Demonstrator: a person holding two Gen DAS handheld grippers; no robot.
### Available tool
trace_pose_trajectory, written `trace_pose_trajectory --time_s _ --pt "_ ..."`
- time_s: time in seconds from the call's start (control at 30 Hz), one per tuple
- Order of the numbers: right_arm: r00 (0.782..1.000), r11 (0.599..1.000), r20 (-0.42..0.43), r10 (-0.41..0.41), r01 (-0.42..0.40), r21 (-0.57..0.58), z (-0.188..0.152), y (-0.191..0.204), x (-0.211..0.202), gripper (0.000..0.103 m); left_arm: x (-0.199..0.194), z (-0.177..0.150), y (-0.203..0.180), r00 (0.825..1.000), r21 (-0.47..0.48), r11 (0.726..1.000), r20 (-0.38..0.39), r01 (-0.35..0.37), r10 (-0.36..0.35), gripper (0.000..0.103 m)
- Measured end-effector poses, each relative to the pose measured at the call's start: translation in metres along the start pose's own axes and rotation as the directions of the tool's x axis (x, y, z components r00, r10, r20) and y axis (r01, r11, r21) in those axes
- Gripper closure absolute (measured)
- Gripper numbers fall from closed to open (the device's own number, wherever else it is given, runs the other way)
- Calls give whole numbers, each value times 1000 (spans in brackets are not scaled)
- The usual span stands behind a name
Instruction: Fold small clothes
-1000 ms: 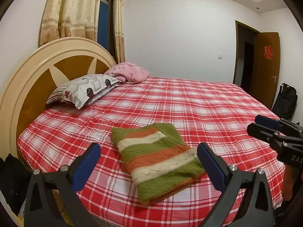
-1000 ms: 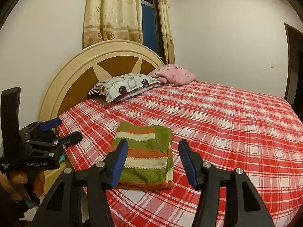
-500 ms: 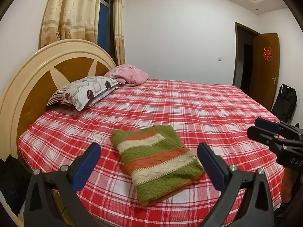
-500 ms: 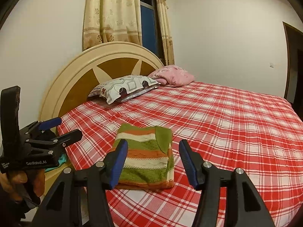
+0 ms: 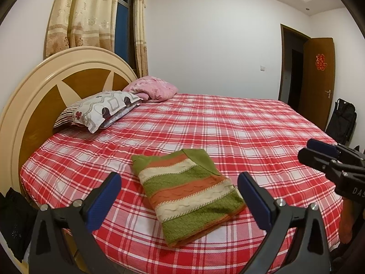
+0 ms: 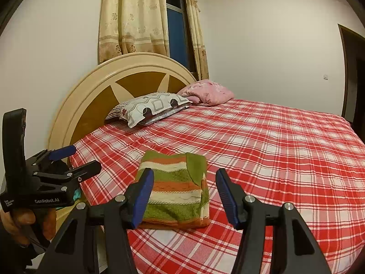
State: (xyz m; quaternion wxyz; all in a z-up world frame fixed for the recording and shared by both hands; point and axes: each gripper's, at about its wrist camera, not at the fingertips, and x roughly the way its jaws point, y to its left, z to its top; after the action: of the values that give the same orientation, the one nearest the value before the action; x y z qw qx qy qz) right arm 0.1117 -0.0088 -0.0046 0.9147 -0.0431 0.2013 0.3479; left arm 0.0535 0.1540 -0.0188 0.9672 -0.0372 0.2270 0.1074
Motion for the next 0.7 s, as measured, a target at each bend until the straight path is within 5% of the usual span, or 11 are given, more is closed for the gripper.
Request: trace_pose_trajectory --time_s 0.7 --pt "1000 1000 25 -8 8 8 -3 -3 0 45 -7 6 -3 1000 -2 1000 9 -13 13 0"
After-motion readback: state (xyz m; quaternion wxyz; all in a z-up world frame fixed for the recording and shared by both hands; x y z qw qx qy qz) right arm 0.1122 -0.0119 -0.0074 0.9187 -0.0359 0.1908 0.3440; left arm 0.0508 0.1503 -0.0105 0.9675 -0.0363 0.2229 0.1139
